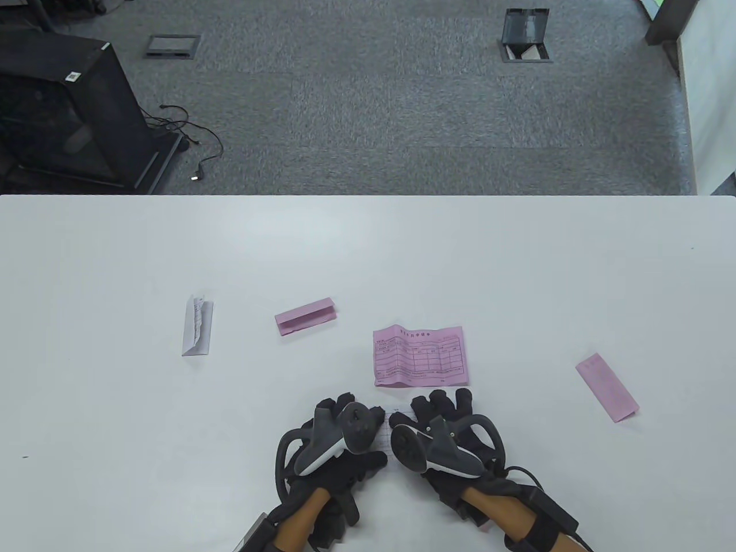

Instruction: Unfold folded invoices and stack

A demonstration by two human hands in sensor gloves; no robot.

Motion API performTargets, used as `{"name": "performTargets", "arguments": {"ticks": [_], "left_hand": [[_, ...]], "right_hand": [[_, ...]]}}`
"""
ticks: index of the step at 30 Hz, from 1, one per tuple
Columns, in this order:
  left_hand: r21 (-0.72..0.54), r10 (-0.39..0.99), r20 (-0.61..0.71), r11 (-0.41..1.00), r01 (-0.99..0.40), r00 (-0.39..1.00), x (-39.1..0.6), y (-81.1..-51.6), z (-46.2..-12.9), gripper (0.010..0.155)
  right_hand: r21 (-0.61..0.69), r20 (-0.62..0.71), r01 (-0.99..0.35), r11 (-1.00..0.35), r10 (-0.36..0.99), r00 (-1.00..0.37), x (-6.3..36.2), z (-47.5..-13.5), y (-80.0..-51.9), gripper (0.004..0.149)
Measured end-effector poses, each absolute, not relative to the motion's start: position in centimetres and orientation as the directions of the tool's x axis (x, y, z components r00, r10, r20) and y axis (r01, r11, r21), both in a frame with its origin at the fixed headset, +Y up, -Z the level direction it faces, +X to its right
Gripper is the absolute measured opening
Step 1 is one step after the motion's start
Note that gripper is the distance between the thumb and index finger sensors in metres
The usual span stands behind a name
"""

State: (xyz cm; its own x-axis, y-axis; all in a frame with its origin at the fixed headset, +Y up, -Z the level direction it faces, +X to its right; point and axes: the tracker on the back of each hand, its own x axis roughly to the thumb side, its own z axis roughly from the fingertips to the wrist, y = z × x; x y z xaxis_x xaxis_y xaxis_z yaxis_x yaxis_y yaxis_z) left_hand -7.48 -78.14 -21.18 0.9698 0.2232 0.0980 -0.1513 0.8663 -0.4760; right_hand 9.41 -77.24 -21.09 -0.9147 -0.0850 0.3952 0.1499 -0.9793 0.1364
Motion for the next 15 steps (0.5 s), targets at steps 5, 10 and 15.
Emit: {"name": "performTargets", "arguments": {"ticks": [5,10,15], "left_hand": [[-0.477,0.222,0.099,0.866,-0.15,0.97,-7.5,-78.1,-21.2,0.076],[-0.477,0.219,0.1,0.867,-0.146,0.97,-7.5,-78.1,-21.2,0.076],[-0.476,0.22,0.098,0.867,-0.149,0.971,-7.5,-78.2,-21.2,0.076]], "right_hand": [[0.133,0.36,0.175,-0.976,-0.116,-0.926,11.9,-21.3,-77.1,0.059],[0.138,0.312,0.169,-0.976,-0.119,-0.943,14.6,-21.1,-77.1,0.058],[0.144,0.273,0.168,-0.975,-0.124,-0.954,16.9,-21.2,-77.0,0.058]]}}
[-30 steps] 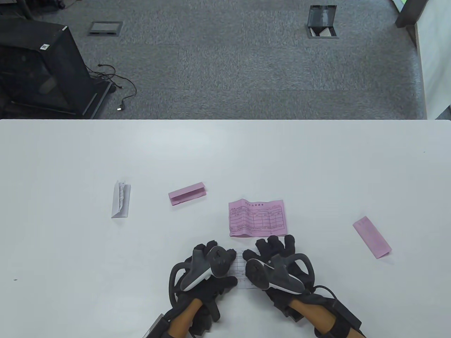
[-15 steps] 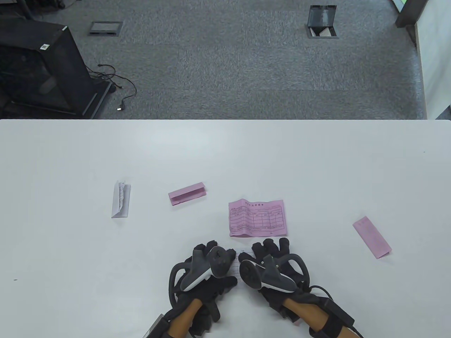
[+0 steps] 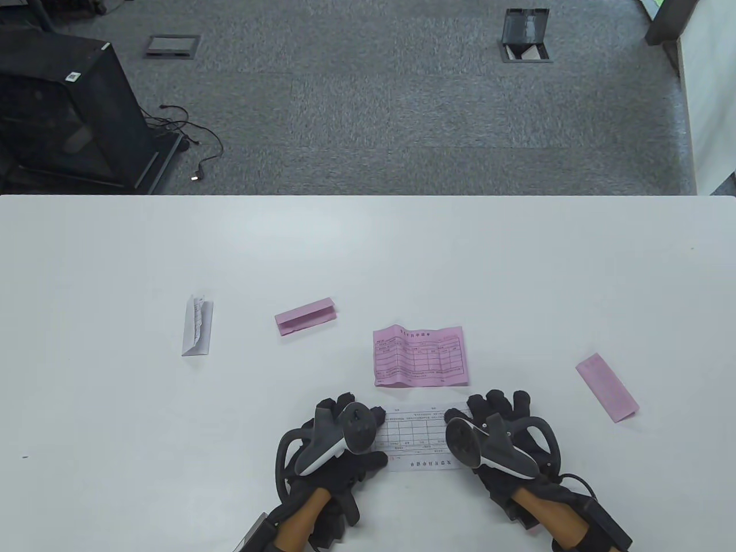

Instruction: Unfold folded invoices and stack

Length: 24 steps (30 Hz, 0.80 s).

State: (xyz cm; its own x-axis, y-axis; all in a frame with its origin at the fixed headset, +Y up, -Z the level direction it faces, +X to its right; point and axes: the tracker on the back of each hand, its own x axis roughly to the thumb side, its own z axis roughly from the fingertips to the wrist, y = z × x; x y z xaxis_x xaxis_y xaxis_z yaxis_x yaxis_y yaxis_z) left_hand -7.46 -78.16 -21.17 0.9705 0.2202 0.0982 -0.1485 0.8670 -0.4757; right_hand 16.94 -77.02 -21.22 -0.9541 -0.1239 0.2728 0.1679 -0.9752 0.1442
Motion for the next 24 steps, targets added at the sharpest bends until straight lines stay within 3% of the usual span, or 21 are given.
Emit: {"name": "performTargets", "arguments": {"ticks": [11,19,24], "left_hand": [[-0.477,0.22,0.095,0.866,-0.149,0.971,-7.4,-78.2,-21.2,0.076],[-0.47,0.21,0.102,0.872,-0.139,0.972,-7.4,-78.2,-21.1,0.076],[-0.469,0.207,0.103,0.873,-0.136,0.973,-7.4,-78.2,-21.1,0.076]], "right_hand": [[0.169,0.238,0.114,-0.979,-0.072,-0.969,18.6,-21.4,-77.2,0.058],[0.271,0.182,-0.078,-0.959,0.131,-0.975,20.0,-21.8,-77.6,0.06],[0.266,0.046,-0.342,-0.901,0.366,-0.93,21.9,-22.6,-77.5,0.068]]}}
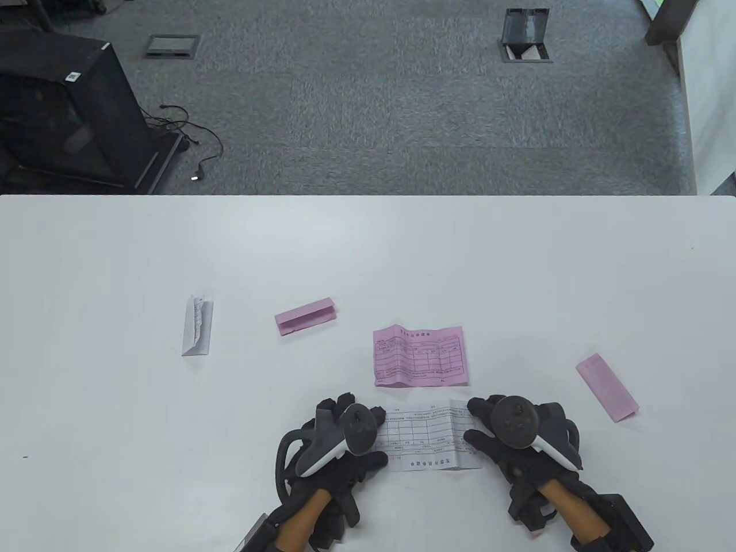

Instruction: Unfold folded invoices and stack

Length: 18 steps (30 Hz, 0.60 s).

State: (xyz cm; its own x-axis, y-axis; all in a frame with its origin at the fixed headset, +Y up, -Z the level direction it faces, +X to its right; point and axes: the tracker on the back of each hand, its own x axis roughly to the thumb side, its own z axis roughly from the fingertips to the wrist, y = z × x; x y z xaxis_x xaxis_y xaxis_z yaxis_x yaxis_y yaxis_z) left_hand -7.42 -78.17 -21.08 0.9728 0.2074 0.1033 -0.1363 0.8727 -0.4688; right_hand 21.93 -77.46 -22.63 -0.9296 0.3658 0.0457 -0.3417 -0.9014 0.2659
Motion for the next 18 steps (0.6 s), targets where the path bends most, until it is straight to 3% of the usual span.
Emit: {"name": "performTargets", "arguments": {"ticks": [9,14,18], "left_hand": [[-0.467,0.205,0.11,0.874,-0.131,0.973,-7.4,-78.2,-21.1,0.076],[-0.466,0.205,0.111,0.875,-0.131,0.972,-7.3,-78.2,-21.0,0.076],[-0.458,0.205,0.116,0.879,-0.131,0.972,-7.2,-78.3,-21.0,0.076]], "right_hand": [[0.243,0.077,-0.173,-0.955,0.196,-0.978,20.3,-22.5,-77.9,0.078],[0.239,0.095,-0.045,-0.97,0.069,-0.993,19.3,-22.5,-78.0,0.073],[0.246,0.083,-0.083,-0.966,0.106,-0.991,19.3,-22.3,-78.1,0.064]]}}
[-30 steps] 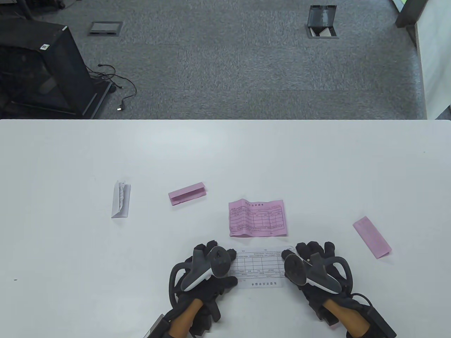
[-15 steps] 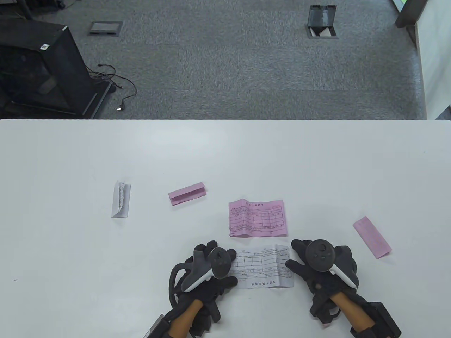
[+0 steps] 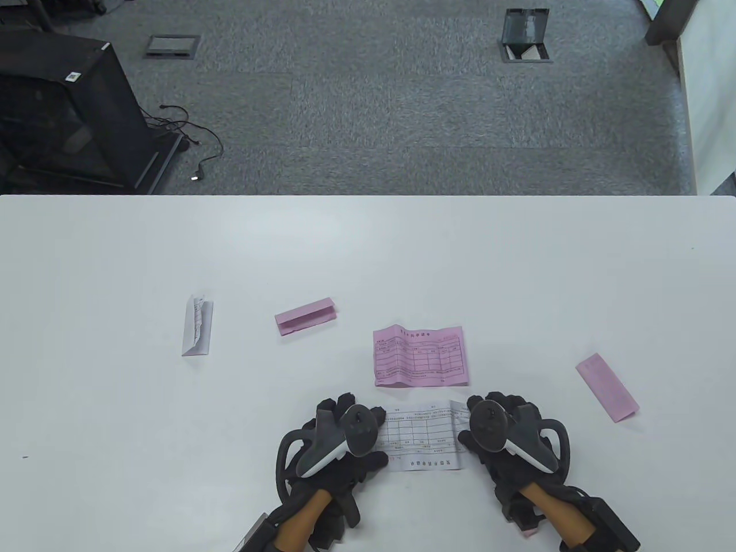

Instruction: Unfold folded invoices and stack

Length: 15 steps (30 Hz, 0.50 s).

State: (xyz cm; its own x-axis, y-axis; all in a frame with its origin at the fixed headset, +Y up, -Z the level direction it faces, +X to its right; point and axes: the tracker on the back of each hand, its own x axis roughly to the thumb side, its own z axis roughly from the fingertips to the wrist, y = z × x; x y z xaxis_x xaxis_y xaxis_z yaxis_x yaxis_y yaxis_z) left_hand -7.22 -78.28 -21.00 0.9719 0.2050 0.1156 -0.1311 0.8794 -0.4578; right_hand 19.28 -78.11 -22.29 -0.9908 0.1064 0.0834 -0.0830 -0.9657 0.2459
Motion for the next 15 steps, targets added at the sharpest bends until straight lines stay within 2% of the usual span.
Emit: {"name": "performTargets", "arguments": {"ticks": [4,11,15], "left_hand": [[-0.454,0.207,0.117,0.881,-0.133,0.971,-7.11,-78.32,-20.97,0.076],[-0.449,0.203,0.124,0.884,-0.127,0.971,-7.0,-78.36,-20.92,0.076],[-0.449,0.203,0.125,0.884,-0.127,0.971,-6.96,-78.37,-20.9,0.076]], "right_hand": [[0.276,-0.012,-0.203,-0.939,0.208,-0.978,19.56,-22.0,-78.39,0.053],[0.284,-0.091,-0.252,-0.925,0.235,-0.968,19.52,-21.79,-78.61,0.037],[0.271,-0.142,-0.367,-0.89,0.34,-0.929,19.94,-21.7,-78.79,0.036]]}}
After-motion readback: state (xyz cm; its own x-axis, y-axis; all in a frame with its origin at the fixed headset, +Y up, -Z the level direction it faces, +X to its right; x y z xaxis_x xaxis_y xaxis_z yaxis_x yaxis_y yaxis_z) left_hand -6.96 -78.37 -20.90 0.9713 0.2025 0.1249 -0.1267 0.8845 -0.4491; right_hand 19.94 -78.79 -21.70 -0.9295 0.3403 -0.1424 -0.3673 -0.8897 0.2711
